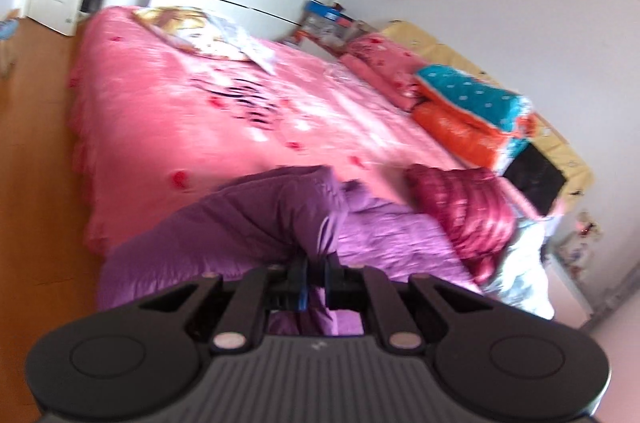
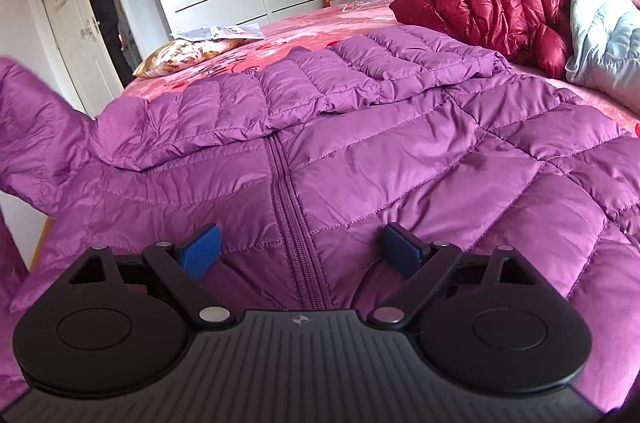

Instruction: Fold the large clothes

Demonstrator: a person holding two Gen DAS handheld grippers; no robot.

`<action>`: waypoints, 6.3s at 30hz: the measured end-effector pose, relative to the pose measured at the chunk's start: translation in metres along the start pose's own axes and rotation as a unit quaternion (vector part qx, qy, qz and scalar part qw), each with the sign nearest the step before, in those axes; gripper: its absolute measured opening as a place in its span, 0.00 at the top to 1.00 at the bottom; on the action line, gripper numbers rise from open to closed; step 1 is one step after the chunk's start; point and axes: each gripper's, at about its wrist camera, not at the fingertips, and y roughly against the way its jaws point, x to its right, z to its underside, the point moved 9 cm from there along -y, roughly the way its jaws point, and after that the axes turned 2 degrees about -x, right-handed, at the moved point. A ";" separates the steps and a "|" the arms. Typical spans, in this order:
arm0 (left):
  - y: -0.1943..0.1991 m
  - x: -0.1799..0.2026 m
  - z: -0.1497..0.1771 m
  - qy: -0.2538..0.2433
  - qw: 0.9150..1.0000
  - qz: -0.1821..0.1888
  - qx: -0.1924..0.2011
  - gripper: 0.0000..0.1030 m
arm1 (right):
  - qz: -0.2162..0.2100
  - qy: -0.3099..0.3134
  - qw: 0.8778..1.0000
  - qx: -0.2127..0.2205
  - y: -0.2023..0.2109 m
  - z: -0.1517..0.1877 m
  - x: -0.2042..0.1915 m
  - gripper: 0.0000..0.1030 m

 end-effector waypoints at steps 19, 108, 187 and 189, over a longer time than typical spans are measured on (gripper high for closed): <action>-0.159 0.152 -0.029 0.066 0.996 0.056 -0.038 0.97 | -0.143 -0.167 0.975 0.034 0.043 -0.039 0.053 0.00; -0.167 0.190 0.201 0.121 0.964 0.174 -0.163 0.64 | -0.165 -0.364 0.914 0.065 0.057 -0.043 0.172 0.00; -0.150 0.057 0.034 -0.005 0.960 0.271 0.065 0.06 | 0.212 0.117 0.969 0.053 -0.127 -0.215 0.101 0.00; -0.156 0.049 0.031 -0.004 0.968 0.242 0.066 0.06 | 0.208 0.109 0.969 0.080 -0.112 -0.220 0.098 0.00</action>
